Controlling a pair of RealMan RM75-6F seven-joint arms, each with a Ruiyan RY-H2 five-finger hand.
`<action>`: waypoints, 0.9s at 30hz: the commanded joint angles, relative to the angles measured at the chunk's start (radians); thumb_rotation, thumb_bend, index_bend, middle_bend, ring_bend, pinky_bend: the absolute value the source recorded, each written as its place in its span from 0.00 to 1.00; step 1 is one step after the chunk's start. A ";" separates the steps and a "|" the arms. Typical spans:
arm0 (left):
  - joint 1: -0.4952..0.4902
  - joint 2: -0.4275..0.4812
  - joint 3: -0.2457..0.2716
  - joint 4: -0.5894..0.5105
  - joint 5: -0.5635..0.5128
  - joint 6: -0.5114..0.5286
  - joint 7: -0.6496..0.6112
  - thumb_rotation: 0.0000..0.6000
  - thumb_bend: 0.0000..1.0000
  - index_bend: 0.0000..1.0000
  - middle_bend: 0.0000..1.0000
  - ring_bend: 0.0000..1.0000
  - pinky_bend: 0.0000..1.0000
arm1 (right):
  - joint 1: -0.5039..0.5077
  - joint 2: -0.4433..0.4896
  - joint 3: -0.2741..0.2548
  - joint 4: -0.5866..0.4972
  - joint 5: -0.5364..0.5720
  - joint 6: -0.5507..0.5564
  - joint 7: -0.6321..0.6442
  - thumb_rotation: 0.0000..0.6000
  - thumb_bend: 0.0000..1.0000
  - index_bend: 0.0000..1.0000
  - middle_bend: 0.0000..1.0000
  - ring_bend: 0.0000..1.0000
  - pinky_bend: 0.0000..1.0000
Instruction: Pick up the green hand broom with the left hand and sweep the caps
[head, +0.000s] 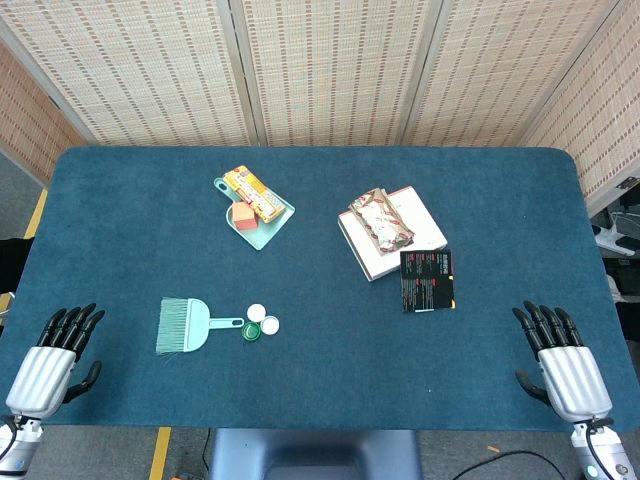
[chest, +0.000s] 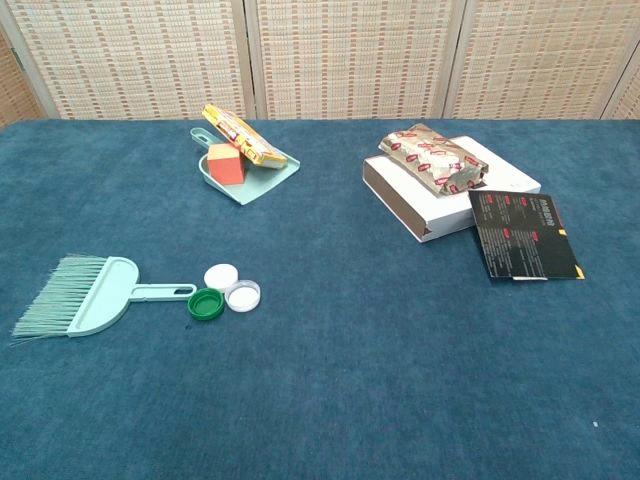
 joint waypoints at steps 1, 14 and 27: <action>-0.003 -0.002 0.001 0.000 0.001 -0.006 0.004 1.00 0.44 0.00 0.00 0.00 0.04 | 0.001 -0.001 0.001 -0.001 0.002 -0.002 -0.001 1.00 0.20 0.00 0.00 0.00 0.00; -0.112 -0.169 -0.046 0.068 0.011 -0.114 0.094 1.00 0.44 0.09 0.08 0.24 0.42 | 0.013 -0.068 0.031 0.062 -0.011 0.024 -0.021 1.00 0.20 0.00 0.00 0.00 0.00; -0.248 -0.323 -0.092 0.088 -0.089 -0.326 0.210 1.00 0.37 0.20 0.23 0.61 0.74 | 0.031 -0.099 0.083 0.122 0.027 0.041 0.032 1.00 0.20 0.00 0.00 0.00 0.00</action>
